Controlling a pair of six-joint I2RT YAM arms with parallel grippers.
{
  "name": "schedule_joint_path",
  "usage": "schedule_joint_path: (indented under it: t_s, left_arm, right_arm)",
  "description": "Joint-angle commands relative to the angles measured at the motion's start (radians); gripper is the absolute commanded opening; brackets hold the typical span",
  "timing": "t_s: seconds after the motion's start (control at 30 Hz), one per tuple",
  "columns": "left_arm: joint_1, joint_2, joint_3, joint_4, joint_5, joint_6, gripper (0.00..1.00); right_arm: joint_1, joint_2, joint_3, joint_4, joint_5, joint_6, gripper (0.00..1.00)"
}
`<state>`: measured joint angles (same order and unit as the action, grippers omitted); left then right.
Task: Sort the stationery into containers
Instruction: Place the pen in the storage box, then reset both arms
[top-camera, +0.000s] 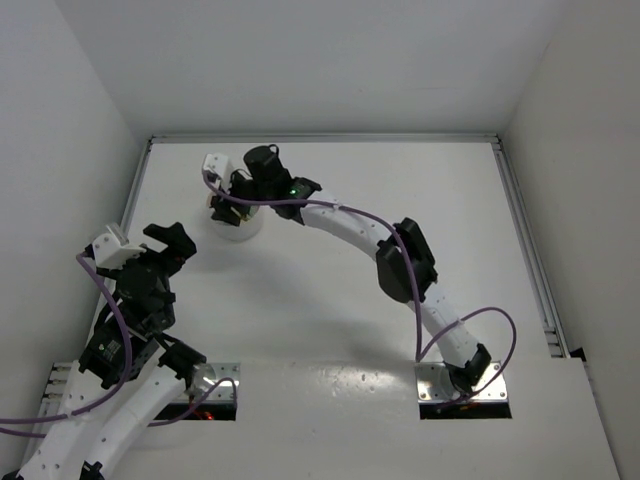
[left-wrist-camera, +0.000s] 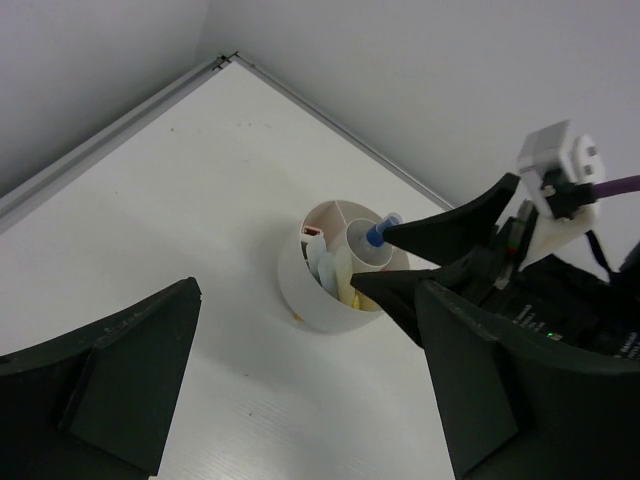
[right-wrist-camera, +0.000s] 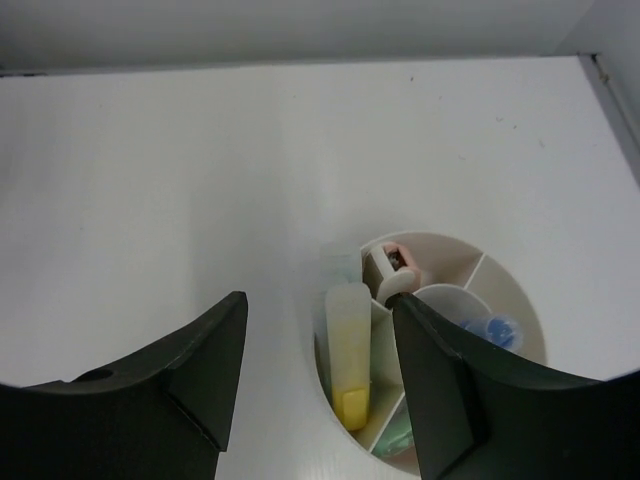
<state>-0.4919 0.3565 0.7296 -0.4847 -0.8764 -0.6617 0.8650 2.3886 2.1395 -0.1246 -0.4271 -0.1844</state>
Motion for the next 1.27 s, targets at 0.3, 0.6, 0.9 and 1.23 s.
schedule_joint_path:
  t_s: [0.3, 0.6, 0.9, 1.23]
  left_arm:
    - [0.000, 0.325, 0.134, 0.055, 0.224, 0.163, 0.30]
    - [0.032, 0.783, 0.409, 0.035, 0.528, 0.232, 0.68]
    - [0.118, 0.880, 0.329, 0.228, 0.856, 0.177, 0.97]
    - [0.133, 0.880, 0.287, 0.248, 0.922, 0.211, 1.00]
  right_arm:
    - [-0.030, -0.230, -0.003, -0.041, 0.615, -0.050, 0.13]
    - [-0.231, -0.482, -0.459, -0.096, 0.846, 0.055, 0.01]
    - [-0.426, -0.818, -0.883, -0.222, 0.714, 0.132, 0.71]
    - [-0.445, -1.164, -1.308, -0.009, 0.717, 0.114, 0.84]
